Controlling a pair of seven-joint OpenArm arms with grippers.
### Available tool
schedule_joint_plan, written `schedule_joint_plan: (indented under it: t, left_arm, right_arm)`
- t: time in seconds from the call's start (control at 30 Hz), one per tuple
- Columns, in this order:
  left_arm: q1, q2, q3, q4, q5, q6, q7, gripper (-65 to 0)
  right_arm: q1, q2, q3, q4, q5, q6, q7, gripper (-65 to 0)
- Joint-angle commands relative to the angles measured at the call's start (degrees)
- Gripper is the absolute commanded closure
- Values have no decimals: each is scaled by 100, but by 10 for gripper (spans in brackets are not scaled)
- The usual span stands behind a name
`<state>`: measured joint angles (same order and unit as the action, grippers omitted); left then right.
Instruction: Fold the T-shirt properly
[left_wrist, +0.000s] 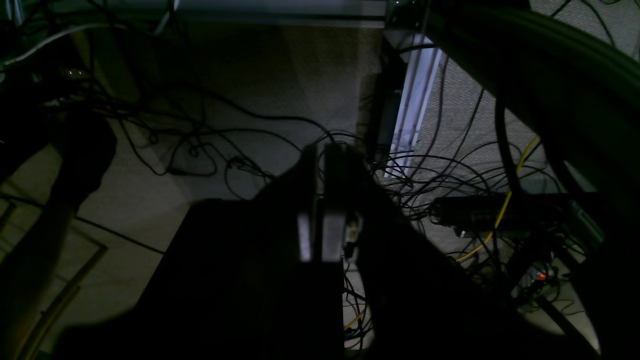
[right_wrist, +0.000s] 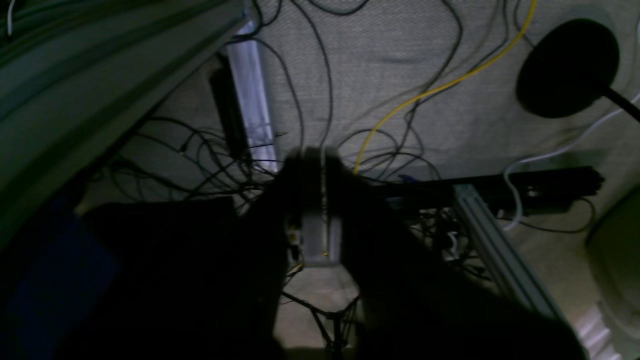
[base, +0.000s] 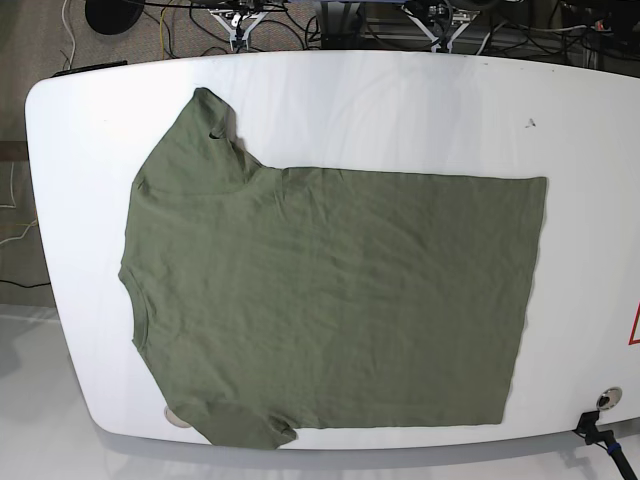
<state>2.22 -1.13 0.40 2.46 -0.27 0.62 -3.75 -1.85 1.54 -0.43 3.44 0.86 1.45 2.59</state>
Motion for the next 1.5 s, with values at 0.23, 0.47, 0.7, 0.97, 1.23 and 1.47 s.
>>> schedule_joint_plan:
  t: [0.23,0.47,0.7,0.97,1.23,1.47]
  left_arm:
    - [890,-375,160,662,-89,7,34,-8]
    - [1799,-627,208,1728,-50,-119,71,0]
    - [2688,-773,182,2930,-134,-230,62,0]
    - [3708,-1021,135,4309,-306,-712,-24,0]
    - [4730,-1264,52,6229,-416,-1393,110,0]
    - [5372,-1322,-251,7534,-400,-1419,117,0]
  right_arm:
    - [-578,56,26,182,36,-12,712,0]
    - [-1375,86,39,971,86,89,763,-1]
    - [-2343,326,33,2354,62,103,566,0]
    - [-3637,805,-10,4220,60,103,552,0]
    - [-4957,926,62,6242,596,149,449,0]
    - [-5656,1012,299,7594,832,114,512,0]
